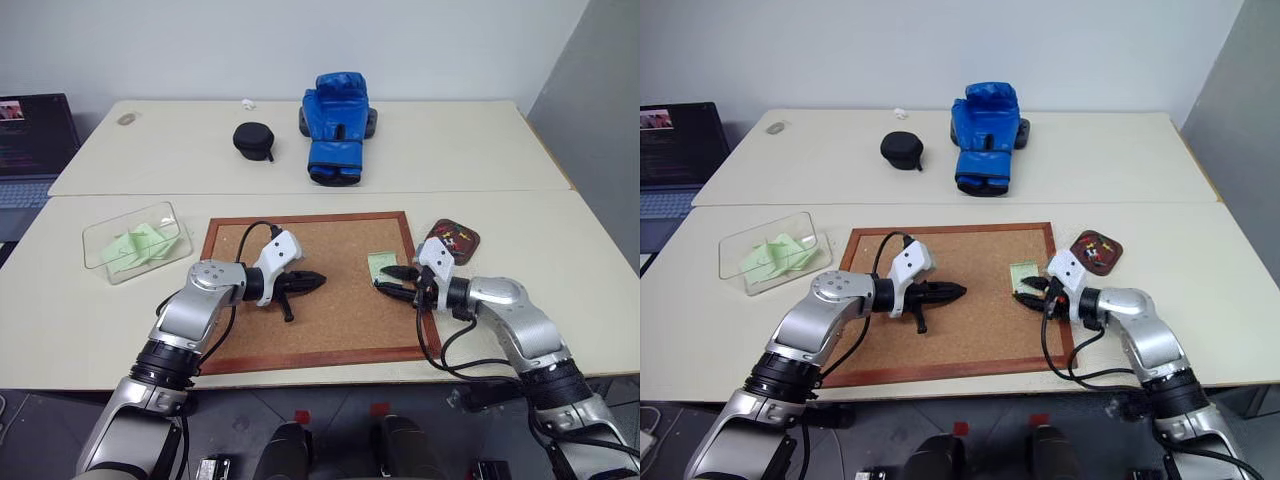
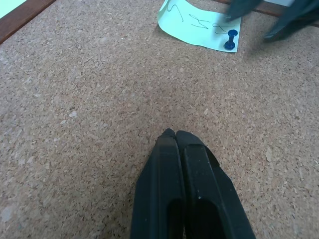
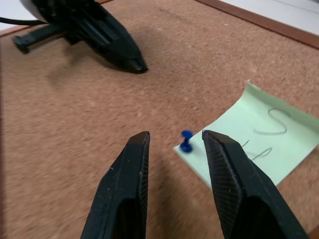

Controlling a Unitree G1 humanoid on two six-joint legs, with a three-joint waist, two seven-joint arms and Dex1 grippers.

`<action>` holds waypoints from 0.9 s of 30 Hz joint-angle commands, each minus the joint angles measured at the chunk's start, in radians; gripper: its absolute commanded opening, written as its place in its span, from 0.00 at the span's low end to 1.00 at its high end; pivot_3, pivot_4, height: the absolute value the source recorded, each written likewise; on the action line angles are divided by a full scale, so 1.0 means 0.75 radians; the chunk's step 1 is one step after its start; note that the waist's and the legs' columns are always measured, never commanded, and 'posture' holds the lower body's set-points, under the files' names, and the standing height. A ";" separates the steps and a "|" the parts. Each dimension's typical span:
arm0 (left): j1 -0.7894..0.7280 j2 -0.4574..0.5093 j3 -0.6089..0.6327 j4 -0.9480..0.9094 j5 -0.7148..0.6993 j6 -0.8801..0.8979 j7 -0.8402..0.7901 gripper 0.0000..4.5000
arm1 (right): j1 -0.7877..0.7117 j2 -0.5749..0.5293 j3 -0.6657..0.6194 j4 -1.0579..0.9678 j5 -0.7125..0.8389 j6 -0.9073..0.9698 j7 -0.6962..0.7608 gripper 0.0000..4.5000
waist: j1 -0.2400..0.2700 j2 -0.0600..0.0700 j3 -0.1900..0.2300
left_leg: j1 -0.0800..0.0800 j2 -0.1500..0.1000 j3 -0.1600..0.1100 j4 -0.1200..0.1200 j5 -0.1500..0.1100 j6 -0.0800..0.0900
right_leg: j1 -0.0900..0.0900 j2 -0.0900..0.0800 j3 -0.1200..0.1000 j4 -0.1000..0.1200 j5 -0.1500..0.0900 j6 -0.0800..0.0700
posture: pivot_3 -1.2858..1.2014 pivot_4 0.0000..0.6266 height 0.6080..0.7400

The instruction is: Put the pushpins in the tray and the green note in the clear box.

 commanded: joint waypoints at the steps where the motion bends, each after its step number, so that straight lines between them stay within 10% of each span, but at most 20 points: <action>1: -0.007 0.014 -0.009 -0.045 0.003 0.000 -0.007 0.00 | -0.049 0.024 0.006 0.079 -0.050 -0.100 0.001 0.39 | 0.000 0.000 0.000 | 0.000 0.000 0.000 0.000 0.000 0.000 | 0.000 0.000 0.000 0.000 0.000 0.000 | 0.52 0.24 1.00; 22: -0.007 0.016 -0.006 -0.053 0.004 0.011 -0.008 0.00 | -0.063 0.083 0.025 0.104 -0.052 -0.106 0.062 0.39 | -0.002 0.000 0.000 | 0.000 0.000 0.000 0.000 0.000 0.000 | 0.000 0.000 0.000 0.000 0.000 0.000 | 0.52 0.24 1.00; 27: -0.005 0.018 -0.004 -0.054 0.004 0.011 -0.009 0.00 | -0.058 0.080 0.005 0.105 -0.033 -0.095 0.074 0.17 | -0.001 0.000 0.000 | 0.000 0.000 0.000 0.000 0.000 0.000 | 0.000 0.000 0.000 0.000 0.000 0.000 | 0.52 0.24 1.00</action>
